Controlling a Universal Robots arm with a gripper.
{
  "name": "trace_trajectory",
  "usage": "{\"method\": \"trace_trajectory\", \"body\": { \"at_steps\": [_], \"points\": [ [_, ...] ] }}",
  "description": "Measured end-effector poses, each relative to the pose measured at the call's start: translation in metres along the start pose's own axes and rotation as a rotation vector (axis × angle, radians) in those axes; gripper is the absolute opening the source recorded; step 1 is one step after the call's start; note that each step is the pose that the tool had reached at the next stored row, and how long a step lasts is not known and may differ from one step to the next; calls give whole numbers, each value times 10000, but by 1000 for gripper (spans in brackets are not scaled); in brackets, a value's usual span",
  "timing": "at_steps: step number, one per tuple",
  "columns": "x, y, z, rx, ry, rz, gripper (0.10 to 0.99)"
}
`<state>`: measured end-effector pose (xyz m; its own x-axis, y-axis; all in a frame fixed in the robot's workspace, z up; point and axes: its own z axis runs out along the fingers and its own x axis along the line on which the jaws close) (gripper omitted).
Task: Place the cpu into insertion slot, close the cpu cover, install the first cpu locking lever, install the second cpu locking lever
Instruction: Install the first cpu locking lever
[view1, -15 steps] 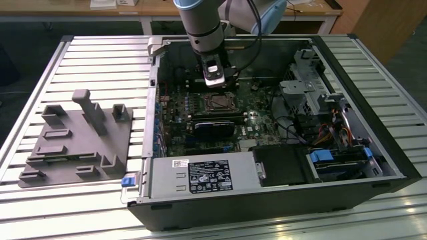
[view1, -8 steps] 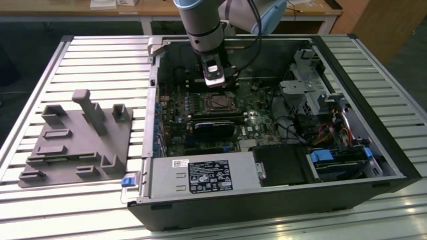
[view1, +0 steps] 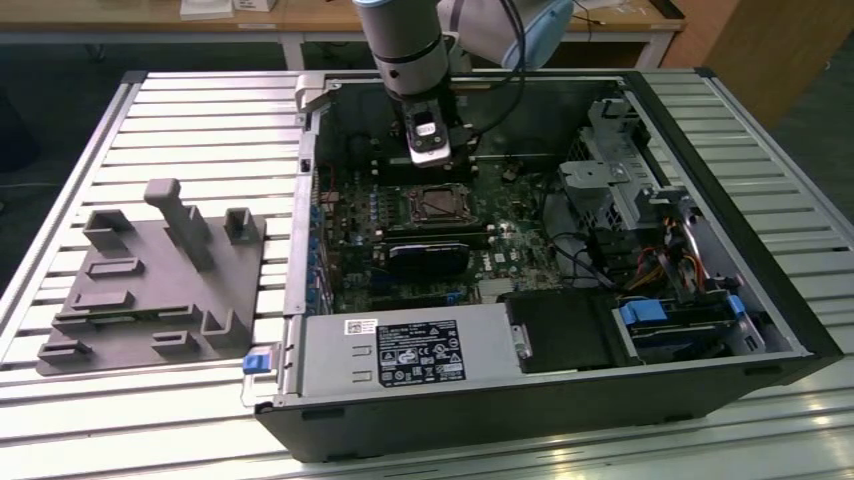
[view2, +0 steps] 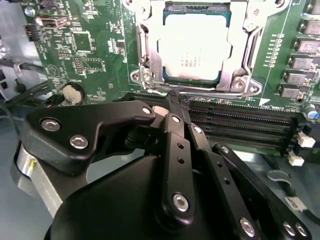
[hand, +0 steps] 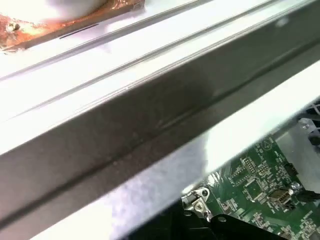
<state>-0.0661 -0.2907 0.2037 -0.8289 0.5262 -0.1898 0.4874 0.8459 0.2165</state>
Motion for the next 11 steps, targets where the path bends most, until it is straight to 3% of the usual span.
{"method": "trace_trajectory", "body": {
  "at_steps": [11],
  "points": [
    [-37, 43, -188, 0, 0, 0, 106]
  ]
}}
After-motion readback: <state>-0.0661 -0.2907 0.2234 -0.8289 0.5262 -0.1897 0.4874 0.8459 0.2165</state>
